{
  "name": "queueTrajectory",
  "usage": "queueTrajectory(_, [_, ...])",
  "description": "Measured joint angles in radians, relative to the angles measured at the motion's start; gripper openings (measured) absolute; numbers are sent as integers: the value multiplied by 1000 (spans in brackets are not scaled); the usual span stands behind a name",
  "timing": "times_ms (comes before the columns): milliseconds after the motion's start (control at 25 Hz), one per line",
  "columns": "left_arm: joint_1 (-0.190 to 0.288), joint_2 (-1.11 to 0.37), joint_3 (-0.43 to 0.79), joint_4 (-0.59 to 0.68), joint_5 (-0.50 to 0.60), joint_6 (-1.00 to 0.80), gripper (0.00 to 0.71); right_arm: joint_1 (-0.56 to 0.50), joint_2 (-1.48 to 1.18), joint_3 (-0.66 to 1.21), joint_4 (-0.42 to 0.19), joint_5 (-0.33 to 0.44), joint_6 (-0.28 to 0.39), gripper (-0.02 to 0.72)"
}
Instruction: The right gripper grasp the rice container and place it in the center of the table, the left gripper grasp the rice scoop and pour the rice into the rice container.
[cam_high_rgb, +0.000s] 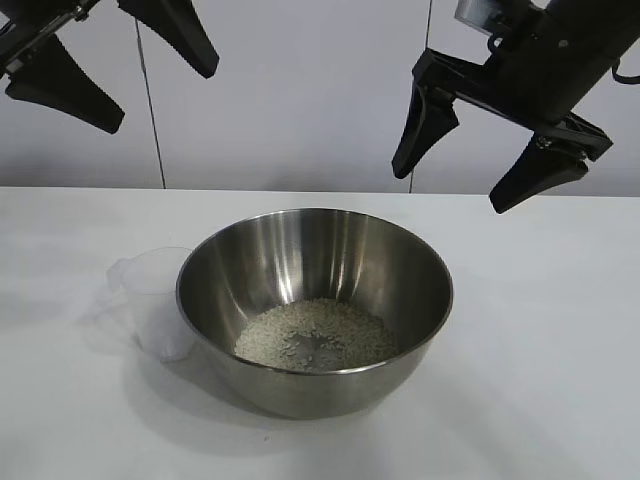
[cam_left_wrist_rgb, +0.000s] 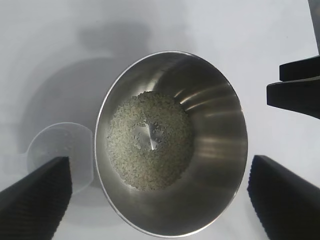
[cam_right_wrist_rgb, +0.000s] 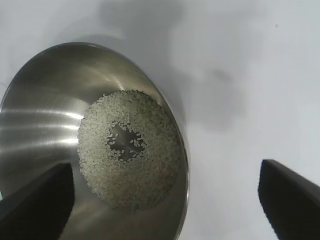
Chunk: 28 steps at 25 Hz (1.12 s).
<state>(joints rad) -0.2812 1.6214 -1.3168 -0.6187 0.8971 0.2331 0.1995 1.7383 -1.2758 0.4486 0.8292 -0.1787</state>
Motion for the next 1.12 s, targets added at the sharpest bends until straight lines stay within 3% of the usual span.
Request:
queueTrajectory(520, [0, 0, 91, 3, -40, 4, 687, 0, 0, 0, 2, 2, 0, 694])
queueTrajectory(1120, [-1, 0, 94, 3, -59, 5, 687, 0, 0, 0, -25, -14, 0, 694])
